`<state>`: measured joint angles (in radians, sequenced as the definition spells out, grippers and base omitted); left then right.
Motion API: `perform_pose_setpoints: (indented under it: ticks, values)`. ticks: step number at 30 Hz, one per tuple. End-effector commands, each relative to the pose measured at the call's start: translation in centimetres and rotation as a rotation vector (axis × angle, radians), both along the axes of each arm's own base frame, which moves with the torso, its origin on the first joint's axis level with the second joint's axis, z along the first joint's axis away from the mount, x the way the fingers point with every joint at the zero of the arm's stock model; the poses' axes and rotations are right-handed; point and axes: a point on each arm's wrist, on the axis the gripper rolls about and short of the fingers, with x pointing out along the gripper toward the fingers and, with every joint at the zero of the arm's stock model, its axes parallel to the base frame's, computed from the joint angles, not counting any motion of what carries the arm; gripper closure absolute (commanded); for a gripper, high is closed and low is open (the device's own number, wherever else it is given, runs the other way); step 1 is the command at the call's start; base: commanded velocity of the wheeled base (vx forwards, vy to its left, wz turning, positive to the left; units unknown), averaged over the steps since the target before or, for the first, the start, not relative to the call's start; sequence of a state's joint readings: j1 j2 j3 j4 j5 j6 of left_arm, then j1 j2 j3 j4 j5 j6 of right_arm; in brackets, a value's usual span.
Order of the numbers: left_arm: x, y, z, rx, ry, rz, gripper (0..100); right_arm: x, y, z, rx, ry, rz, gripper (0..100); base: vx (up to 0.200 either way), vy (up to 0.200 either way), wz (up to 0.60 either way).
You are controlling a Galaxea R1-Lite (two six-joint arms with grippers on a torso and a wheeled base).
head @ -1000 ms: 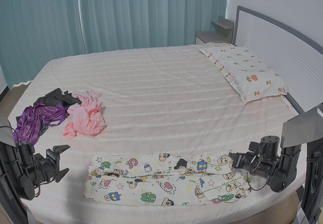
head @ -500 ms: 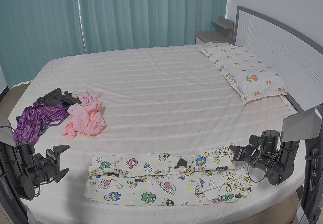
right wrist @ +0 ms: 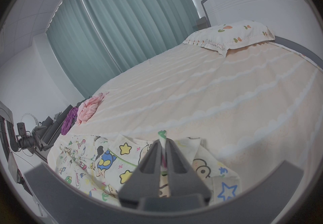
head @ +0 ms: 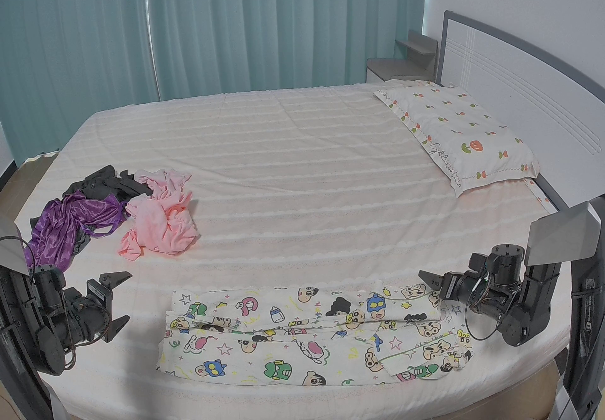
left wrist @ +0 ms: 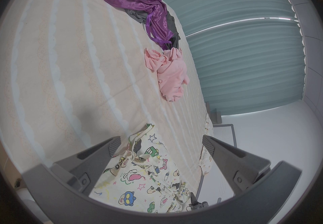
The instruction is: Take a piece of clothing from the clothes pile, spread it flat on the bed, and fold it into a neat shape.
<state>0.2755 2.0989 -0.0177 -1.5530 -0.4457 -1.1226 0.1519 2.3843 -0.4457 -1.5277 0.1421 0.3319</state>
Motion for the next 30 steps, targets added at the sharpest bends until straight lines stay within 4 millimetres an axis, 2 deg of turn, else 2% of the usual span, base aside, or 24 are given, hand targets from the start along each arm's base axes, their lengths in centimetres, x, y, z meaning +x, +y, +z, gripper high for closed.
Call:
perform_pose_setpoints:
  ticks: [1, 2, 4, 6, 7, 8, 9, 15, 21, 27, 28, 30]
  values:
    - [-0.3, -0.1, 0.0, -0.002, 0.004, 0.0, 0, 0.1, 0.0, 2.9, 0.01, -0.082, -0.007, 0, 0.0, 0.0, 0.0]
    - [-0.3, -0.1, 0.0, -0.002, 0.004, 0.0, 0, 0.0, 0.4, 3.4, 0.011, -0.09, 0.006, 0, 0.0, 0.0, 0.0]
    - [-0.3, -0.1, 0.0, 0.0, 0.004, -0.002, 0, 0.0, 2.6, 4.3, 0.016, -0.103, 0.072, 0, 0.0, 0.0, 0.0]
    - [-0.3, -0.1, 0.0, 0.0, 0.004, -0.001, 0, 0.1, 3.0, 4.4, 0.017, -0.101, 0.08, 0, 0.0, 0.0, 0.0]
    - [-0.3, -0.1, 0.0, 0.0, 0.004, 0.001, 0, 0.2, 4.4, 4.2, 0.01, -0.07, 0.115, 0, 0.0, 0.0, 0.0]
    - [-0.3, -0.1, 0.0, 0.0, 0.004, -0.001, 0, 0.3, 4.6, 4.2, 0.009, -0.068, 0.118, 0, 0.0, 0.0, 0.0]
    - [-0.3, -0.1, 0.0, 0.0, 0.004, -0.001, 0, 0.6, 6.3, 4.0, -0.004, -0.045, 0.146, 0, 0.0, 0.0, 0.0]
    - [-0.3, -0.1, -0.1, 0.004, 0.004, -0.003, 0, 1.4, 10.2, 1.9, -0.057, 0.071, 0.212, 0, 0.0, 0.0, 0.0]
    - [-0.3, -0.1, -0.1, 0.004, 0.004, -0.003, 0, 1.9, 12.6, 0.4, -0.103, 0.151, 0.237, 0, 0.0, 0.0, 0.0]
    - [-0.3, -0.1, -0.1, 0.004, 0.004, -0.003, 0, 2.3, 12.7, -1.0, -0.123, 0.173, 0.221, 0, 0.0, 0.0, 0.0]
    - [-0.3, -0.1, -0.1, 0.004, 0.004, -0.003, 0, 2.3, 12.6, -1.1, -0.125, 0.177, 0.22, 100, 0.0, 0.0, 0.0]
    - [-0.3, -0.1, -0.1, 0.004, 0.004, -0.003, 0, 2.2, 12.7, -1.0, -0.125, 0.175, 0.22, 100, 0.0, 0.0, 0.0]
